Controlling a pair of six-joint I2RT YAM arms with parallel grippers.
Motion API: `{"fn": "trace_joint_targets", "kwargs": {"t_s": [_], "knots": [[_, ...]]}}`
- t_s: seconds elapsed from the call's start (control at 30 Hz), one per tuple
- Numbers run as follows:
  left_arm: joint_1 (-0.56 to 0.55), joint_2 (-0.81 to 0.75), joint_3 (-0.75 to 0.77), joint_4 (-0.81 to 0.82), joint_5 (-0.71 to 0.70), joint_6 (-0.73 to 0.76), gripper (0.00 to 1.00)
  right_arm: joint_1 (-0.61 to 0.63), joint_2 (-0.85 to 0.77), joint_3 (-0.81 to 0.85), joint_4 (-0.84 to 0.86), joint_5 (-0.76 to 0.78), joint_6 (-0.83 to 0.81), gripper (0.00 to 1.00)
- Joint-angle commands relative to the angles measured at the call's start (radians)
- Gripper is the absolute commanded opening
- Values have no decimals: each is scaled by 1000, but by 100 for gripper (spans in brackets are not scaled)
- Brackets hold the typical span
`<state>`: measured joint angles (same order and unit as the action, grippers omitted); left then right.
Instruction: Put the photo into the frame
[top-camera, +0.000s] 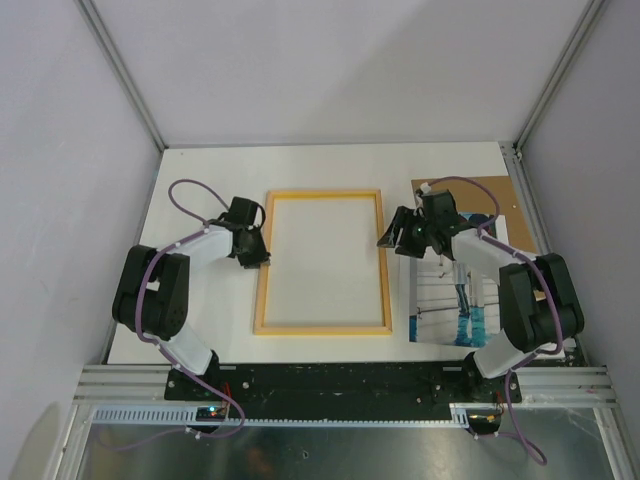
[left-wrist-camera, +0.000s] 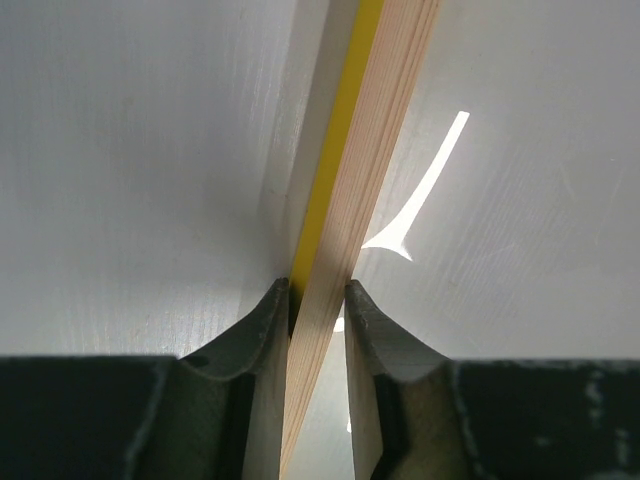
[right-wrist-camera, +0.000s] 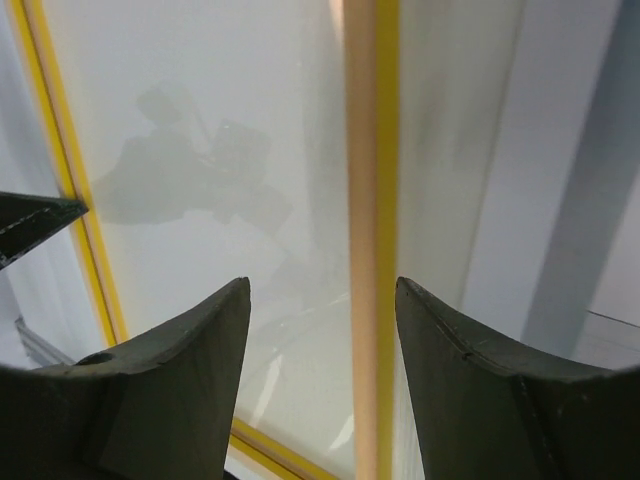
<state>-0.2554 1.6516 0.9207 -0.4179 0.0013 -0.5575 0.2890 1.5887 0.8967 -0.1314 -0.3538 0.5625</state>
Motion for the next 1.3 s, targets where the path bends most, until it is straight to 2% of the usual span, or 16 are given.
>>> {"fn": "trace_joint_targets", "kwargs": {"t_s": [0.0,0.1,0.23,0.47,0.7,1.27], "knots": [[-3,62,-30,-51,-98,5,29,5,-59,3,-74,113,-43,65],[-1,46,-23,-52,-88,3,30,48,-62,3,-98,160,-46,64],[-1,17,9,-55,-77,2,32,108,-60,4,-131,235,-47,59],[-1,-19,93,-71,-61,9,38,176,-52,4,-180,322,-44,43],[-2,-65,144,-73,-32,11,46,232,-48,4,-218,410,-22,41],[-1,-156,147,-72,12,42,47,326,-46,-17,-245,495,60,33]]}}
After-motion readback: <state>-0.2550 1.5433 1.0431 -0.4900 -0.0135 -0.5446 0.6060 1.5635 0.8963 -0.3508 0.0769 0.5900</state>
